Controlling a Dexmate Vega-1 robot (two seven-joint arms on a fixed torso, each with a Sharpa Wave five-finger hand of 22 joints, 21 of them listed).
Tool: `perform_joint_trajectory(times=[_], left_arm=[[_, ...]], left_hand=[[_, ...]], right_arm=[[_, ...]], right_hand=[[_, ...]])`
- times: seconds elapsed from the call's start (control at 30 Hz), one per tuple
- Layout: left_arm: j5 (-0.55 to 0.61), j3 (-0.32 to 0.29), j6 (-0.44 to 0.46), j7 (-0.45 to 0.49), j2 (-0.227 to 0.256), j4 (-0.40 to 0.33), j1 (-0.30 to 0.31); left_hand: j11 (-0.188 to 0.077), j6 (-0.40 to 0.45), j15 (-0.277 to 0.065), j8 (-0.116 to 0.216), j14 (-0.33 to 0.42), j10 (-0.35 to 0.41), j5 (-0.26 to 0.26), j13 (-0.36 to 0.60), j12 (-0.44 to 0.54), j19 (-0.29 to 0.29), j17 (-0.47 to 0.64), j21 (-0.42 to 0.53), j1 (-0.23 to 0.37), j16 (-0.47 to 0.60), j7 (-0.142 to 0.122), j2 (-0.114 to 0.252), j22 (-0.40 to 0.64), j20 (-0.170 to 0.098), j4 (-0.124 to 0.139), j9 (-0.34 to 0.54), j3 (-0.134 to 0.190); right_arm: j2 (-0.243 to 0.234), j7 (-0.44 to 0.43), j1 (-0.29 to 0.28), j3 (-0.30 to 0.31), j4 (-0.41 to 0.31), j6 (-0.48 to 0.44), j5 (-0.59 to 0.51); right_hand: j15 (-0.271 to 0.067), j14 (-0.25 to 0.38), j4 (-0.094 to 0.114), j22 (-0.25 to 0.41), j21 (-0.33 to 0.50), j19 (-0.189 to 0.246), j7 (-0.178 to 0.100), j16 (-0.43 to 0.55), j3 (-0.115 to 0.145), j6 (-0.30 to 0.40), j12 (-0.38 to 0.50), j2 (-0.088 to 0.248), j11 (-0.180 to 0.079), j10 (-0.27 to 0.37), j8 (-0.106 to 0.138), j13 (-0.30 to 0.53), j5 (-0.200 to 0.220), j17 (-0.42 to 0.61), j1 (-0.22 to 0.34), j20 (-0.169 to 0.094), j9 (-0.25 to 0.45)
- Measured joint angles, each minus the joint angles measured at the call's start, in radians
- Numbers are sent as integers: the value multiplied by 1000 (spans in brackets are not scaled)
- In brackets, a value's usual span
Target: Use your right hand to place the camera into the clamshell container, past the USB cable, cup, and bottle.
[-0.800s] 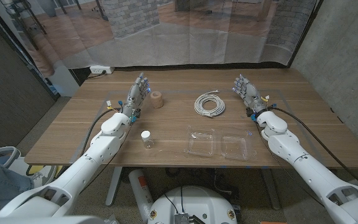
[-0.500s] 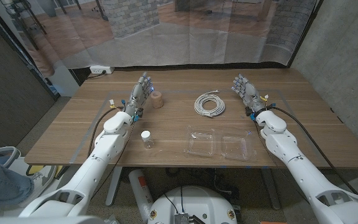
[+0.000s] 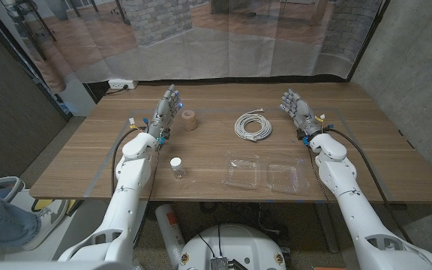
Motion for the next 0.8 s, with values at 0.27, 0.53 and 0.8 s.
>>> perform_joint_trajectory(times=[0.27,0.53,0.8], left_arm=[[83,-75,21,-53,-72,-23,-6],[137,-113,39,-87,-114,-46,-8],[179,-139,54,-111,-148,-63,-8]], left_hand=[[0,0,0,0,0,0,0,0,0,-6,0,0,4,0,0,4,0,6,0,0,0],[0,0,0,0,0,0,0,0,0,-5,0,0,4,0,0,4,0,6,0,0,0],[0,0,0,0,0,0,4,0,0,-5,0,0,8,0,0,8,0,5,-3,0,-3]], right_arm=[[48,44,-7,59,-20,-3,-64],[76,71,-11,102,-32,14,-103],[92,89,-12,135,-38,40,-141]], right_hand=[[0,0,-4,0,0,0,0,0,4,0,0,4,0,0,0,0,0,0,4,0,0],[-4,4,-11,0,0,4,-6,0,5,6,0,4,0,0,0,0,0,0,14,-4,0],[-4,3,-15,0,-7,6,-6,0,9,6,0,5,0,0,0,0,0,0,24,-6,0]])
